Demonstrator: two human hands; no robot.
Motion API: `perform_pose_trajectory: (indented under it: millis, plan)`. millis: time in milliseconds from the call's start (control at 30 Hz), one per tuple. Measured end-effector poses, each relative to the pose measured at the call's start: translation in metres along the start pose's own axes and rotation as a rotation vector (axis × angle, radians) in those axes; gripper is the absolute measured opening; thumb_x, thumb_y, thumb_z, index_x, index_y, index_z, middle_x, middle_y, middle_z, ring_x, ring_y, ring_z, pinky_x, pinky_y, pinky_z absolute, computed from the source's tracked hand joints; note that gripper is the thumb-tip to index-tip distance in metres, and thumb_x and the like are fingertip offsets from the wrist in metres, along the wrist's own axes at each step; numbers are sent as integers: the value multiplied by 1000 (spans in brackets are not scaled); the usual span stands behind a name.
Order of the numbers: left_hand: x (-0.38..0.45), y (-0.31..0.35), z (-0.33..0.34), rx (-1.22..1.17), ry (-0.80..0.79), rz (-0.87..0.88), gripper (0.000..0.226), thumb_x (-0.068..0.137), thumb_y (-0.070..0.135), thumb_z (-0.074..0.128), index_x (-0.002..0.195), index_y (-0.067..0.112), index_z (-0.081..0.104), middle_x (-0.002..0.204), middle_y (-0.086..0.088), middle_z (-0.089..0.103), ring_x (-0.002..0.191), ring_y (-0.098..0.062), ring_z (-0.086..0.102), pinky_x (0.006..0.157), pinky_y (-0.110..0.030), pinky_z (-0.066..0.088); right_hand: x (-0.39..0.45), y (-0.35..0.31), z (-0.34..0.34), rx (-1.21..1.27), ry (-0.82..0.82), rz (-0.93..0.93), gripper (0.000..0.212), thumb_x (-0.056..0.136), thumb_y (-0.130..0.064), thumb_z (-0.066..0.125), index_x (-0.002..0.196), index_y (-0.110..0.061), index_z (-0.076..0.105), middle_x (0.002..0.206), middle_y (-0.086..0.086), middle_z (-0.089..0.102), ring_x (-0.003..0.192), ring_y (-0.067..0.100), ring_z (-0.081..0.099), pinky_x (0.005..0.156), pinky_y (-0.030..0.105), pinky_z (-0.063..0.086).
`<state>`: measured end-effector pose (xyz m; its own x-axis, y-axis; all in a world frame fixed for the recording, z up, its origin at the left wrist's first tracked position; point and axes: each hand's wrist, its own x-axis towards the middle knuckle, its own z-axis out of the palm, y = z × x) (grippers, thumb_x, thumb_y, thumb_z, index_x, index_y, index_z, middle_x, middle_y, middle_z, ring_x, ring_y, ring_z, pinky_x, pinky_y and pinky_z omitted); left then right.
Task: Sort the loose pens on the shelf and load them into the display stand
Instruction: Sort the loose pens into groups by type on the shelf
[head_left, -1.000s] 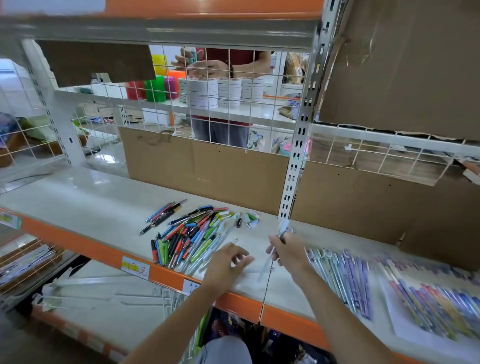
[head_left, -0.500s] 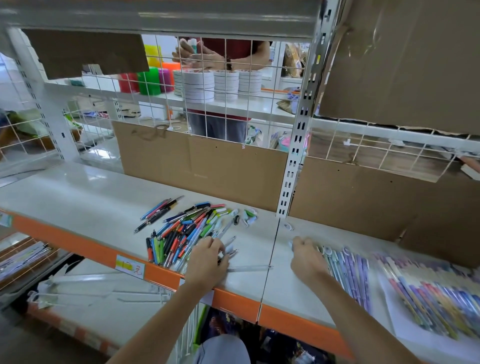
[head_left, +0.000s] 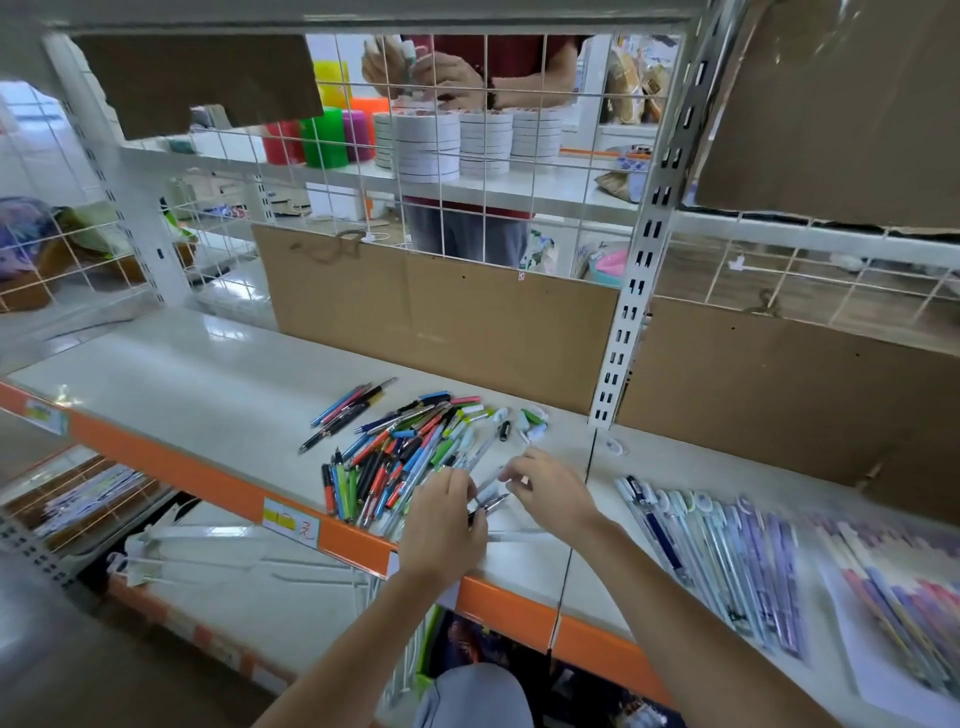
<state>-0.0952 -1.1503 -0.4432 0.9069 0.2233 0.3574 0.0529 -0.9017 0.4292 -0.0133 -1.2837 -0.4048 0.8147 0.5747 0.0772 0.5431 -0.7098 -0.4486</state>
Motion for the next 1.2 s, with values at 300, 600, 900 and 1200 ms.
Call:
perform_pose_trajectory:
  millis: [300,600,900,1200]
  plan:
    - [1,-3,0,29,-41,16,13,87,28,55,90,21,45,88,8,40,83,-10,38,73,-19,28,14,-4,10,-123,-124,-8,9,94,-24,53,98,-16,53,108,8,56,107,24,47,82,34,39]
    - [0,-5,0,33,-27,41,11,88,18,57,99,21,58,97,8,46,91,-9,43,80,-17,30,-62,27,-17,592,177,372,8,94,-17,52,98,-18,59,91,-7,58,82,6,53,65,18,38]
    - [5,7,-1,75,-83,126,26,92,35,50,111,19,58,107,3,53,99,-12,48,84,-22,37,-99,33,-4,691,283,365,8,91,-18,58,92,-22,65,77,-11,53,69,8,47,65,22,36]
    - [3,19,12,44,-109,30,25,95,34,49,111,19,60,107,3,51,94,-11,49,83,-24,46,-100,33,-6,811,268,432,10,94,-20,54,89,-19,62,83,-4,70,74,10,65,66,21,48]
